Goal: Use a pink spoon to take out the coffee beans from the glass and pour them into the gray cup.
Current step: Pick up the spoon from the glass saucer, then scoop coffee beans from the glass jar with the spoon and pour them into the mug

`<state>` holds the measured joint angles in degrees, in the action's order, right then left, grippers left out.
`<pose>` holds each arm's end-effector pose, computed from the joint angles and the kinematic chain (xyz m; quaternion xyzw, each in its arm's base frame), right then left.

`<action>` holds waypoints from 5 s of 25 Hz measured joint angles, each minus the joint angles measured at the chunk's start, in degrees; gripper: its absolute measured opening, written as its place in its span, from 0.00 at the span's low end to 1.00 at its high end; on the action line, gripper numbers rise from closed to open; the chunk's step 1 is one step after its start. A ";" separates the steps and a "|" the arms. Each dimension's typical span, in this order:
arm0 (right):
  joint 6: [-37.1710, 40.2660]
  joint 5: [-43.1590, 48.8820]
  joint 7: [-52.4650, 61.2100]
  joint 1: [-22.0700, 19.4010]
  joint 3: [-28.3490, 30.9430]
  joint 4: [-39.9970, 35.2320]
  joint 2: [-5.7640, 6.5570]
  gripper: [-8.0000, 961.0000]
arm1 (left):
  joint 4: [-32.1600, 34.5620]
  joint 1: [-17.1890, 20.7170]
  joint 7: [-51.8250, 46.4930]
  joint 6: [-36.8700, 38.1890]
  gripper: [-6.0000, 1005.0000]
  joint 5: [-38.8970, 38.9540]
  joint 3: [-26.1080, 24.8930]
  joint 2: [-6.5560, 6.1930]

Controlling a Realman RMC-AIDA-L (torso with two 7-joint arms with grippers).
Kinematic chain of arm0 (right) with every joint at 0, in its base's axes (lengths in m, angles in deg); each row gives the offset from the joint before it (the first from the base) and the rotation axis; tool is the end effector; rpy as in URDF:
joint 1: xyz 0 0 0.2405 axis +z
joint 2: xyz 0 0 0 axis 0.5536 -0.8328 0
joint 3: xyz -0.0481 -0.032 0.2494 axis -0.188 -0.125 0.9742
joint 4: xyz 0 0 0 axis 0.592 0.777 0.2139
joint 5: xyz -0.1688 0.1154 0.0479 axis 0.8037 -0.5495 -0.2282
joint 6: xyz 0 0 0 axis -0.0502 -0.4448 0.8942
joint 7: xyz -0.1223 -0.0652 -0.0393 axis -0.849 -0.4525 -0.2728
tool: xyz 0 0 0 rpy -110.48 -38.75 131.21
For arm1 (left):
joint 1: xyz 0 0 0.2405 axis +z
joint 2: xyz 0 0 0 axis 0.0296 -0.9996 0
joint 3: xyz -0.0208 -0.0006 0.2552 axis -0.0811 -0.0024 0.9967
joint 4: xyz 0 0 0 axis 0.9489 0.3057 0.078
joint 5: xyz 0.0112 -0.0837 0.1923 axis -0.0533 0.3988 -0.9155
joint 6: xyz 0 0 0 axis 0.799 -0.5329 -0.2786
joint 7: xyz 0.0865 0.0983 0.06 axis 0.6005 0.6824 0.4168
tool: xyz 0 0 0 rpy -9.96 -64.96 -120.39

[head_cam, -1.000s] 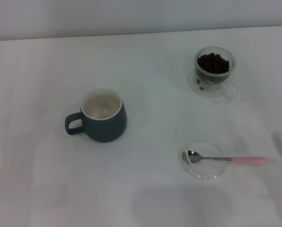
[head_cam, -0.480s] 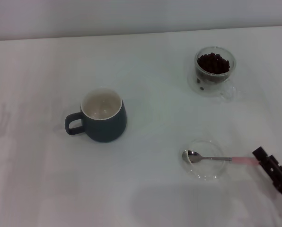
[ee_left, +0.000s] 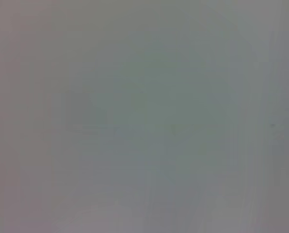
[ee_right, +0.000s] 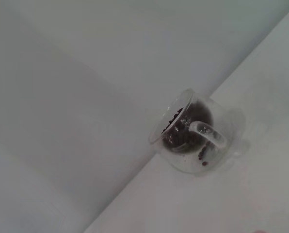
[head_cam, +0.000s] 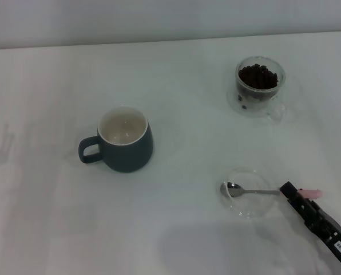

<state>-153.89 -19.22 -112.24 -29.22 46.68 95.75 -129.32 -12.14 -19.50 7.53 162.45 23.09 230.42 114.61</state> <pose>0.3564 0.1282 -0.0751 -0.5699 0.5871 0.4513 0.3562 -0.3403 0.2763 -0.0081 -0.6311 -0.2369 -0.3439 0.6538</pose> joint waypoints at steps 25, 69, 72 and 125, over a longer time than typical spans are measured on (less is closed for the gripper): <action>-1.43 1.15 5.71 1.84 -0.28 -2.06 0.59 0.17 | 0.00 0.44 -0.01 0.02 0.85 -0.05 0.00 0.05; 19.03 18.50 42.51 16.90 -22.17 -75.92 1.63 0.19 | -0.18 0.79 0.11 -2.87 0.85 0.40 -0.35 0.00; 19.51 20.81 43.38 17.57 -22.19 -75.97 1.64 0.19 | -0.18 0.76 0.11 -3.03 0.85 0.39 -0.35 0.03; 23.51 32.25 94.58 21.12 -20.17 -67.65 4.99 0.22 | -3.14 0.26 0.43 -3.67 0.85 0.18 -0.35 -0.09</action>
<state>-130.38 13.03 -17.66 -8.10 26.51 28.09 -124.33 -15.28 -19.24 7.97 158.78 23.27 230.07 114.52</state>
